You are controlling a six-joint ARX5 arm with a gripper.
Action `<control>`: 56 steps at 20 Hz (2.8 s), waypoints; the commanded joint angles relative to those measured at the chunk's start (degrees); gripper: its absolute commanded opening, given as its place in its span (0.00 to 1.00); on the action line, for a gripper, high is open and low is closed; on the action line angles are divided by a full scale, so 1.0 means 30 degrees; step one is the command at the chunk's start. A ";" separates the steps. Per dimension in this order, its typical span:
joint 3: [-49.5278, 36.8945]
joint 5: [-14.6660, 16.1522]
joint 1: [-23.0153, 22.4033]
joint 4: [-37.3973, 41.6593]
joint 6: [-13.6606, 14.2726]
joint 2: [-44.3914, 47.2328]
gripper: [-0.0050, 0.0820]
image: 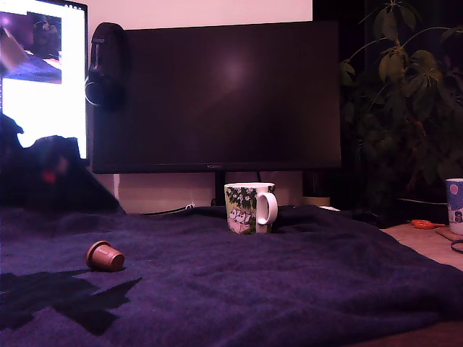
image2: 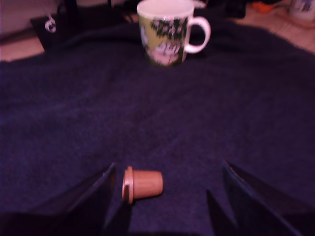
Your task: Pick up the coffee capsules on the table and drop them inside the coffee cup
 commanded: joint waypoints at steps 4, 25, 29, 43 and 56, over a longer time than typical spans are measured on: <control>-0.0291 -0.0080 0.0291 0.2382 0.0364 0.2280 0.78; 0.0998 0.0838 0.1304 0.6776 0.0823 0.8648 0.77; 0.1093 0.0816 0.1304 0.6710 0.0831 0.8721 0.76; 0.1093 0.0816 0.1304 0.6579 0.0831 0.8728 0.40; 0.1093 0.1413 0.1304 0.7810 0.0852 0.7912 0.26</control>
